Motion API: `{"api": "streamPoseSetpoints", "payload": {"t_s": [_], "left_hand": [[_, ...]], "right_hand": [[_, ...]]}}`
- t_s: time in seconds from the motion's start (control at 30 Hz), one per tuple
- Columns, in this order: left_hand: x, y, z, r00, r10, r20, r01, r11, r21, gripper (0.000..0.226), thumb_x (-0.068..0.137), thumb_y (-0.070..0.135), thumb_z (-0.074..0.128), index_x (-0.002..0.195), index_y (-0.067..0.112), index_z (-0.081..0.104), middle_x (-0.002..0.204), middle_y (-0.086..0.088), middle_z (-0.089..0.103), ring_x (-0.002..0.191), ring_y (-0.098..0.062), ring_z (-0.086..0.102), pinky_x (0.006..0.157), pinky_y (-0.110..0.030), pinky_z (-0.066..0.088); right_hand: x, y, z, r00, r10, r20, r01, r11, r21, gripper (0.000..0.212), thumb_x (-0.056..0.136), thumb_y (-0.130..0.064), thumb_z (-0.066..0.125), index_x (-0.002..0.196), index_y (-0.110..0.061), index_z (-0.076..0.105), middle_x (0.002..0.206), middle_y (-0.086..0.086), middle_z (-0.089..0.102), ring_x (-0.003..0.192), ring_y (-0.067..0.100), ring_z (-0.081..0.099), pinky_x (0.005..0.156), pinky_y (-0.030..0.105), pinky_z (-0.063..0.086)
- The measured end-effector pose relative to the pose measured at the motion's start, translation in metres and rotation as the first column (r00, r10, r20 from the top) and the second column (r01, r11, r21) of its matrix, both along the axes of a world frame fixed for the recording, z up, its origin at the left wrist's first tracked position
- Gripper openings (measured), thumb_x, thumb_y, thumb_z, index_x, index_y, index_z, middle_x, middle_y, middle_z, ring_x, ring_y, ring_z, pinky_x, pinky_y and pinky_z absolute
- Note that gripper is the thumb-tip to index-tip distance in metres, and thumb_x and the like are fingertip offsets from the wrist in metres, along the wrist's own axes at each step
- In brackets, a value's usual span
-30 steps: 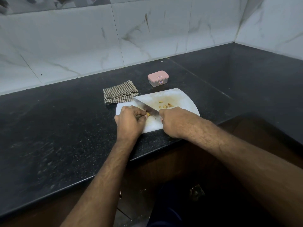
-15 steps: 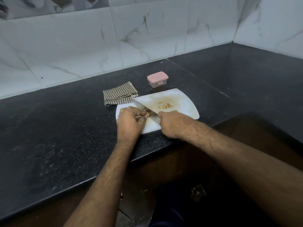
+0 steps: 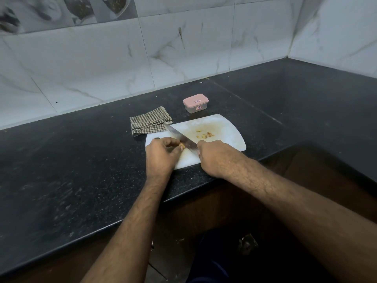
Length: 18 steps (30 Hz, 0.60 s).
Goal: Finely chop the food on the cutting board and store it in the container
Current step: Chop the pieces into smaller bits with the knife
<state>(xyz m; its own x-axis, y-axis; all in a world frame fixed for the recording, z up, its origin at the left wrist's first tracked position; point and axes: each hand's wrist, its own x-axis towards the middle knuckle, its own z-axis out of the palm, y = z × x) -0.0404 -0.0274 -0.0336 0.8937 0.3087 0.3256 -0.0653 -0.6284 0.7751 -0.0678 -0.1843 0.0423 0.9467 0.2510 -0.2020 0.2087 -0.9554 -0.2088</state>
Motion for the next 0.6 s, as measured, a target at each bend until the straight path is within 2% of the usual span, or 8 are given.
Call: {"api": "streamPoseSetpoints", "payload": {"t_s": [0.17,0.27,0.47,0.6], "left_hand": [[0.007,0.003,-0.008,1.000,-0.015,0.007,0.015,0.999,0.039,0.008,0.084,0.022,0.084,0.091,0.024,0.082,0.094,0.007,0.075,0.089,-0.005,0.069,0.087,-0.037,0.060],[0.010,0.004,-0.011,1.000,-0.020,-0.007,0.020,0.997,0.070,0.006,0.084,0.025,0.083,0.088,0.029,0.080,0.096,0.006,0.073,0.092,-0.008,0.067,0.087,-0.040,0.059],[0.012,0.005,-0.013,0.999,-0.042,-0.001,0.042,0.995,0.095,0.005,0.084,0.023,0.082,0.084,0.028,0.080,0.091,0.010,0.073,0.098,-0.016,0.065,0.087,-0.046,0.057],[0.012,0.005,-0.012,0.999,-0.044,0.002,0.044,0.993,0.106,0.004,0.084,0.022,0.082,0.087,0.025,0.080,0.093,0.009,0.073,0.099,-0.017,0.065,0.088,-0.047,0.056]], "right_hand": [[-0.004,0.002,0.000,1.000,0.000,0.015,0.000,1.000,-0.008,0.040,0.100,-0.013,0.048,0.139,-0.019,0.043,0.098,0.004,0.049,0.089,0.018,0.052,0.073,0.032,0.047],[-0.005,0.005,-0.002,1.000,-0.005,0.009,0.005,1.000,0.002,0.041,0.099,-0.010,0.048,0.138,-0.018,0.042,0.098,0.004,0.049,0.089,0.020,0.053,0.073,0.033,0.047],[-0.005,0.002,0.001,0.998,0.032,0.057,-0.029,0.998,-0.058,0.039,0.099,-0.009,0.047,0.136,-0.020,0.042,0.079,0.000,0.037,0.081,0.017,0.046,0.068,0.035,0.040],[0.000,0.000,0.008,0.998,0.056,0.038,-0.051,0.993,-0.110,0.043,0.099,-0.013,0.049,0.140,-0.024,0.041,0.088,0.001,0.039,0.090,0.020,0.045,0.072,0.037,0.041]]}}
